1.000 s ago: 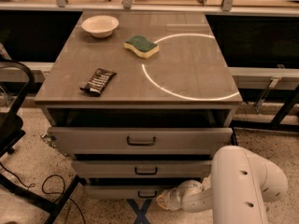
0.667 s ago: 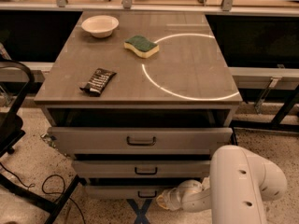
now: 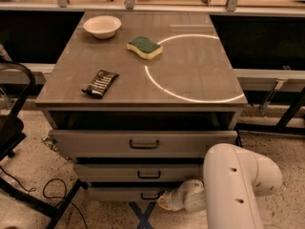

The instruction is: Close bottom drawer

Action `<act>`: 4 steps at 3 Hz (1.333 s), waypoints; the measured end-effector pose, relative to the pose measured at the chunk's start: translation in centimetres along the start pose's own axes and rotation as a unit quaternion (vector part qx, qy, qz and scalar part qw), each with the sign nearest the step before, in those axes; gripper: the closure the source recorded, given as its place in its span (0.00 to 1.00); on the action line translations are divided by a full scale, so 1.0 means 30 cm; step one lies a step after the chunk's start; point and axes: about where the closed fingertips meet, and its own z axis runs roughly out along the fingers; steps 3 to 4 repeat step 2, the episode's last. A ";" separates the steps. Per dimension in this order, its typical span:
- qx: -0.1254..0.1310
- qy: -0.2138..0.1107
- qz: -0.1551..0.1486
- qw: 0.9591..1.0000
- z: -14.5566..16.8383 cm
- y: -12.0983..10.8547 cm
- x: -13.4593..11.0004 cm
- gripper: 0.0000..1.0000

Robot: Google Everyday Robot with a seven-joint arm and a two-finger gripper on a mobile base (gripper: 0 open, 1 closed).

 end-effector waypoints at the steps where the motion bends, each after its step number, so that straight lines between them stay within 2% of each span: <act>1: 0.002 -0.009 -0.011 1.000 0.015 -0.031 0.012 1.00; 4: 0.001 -0.009 -0.011 1.000 0.015 -0.031 0.012 1.00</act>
Offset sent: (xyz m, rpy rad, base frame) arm 0.0146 0.0014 0.0003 0.0171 -0.0041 0.0312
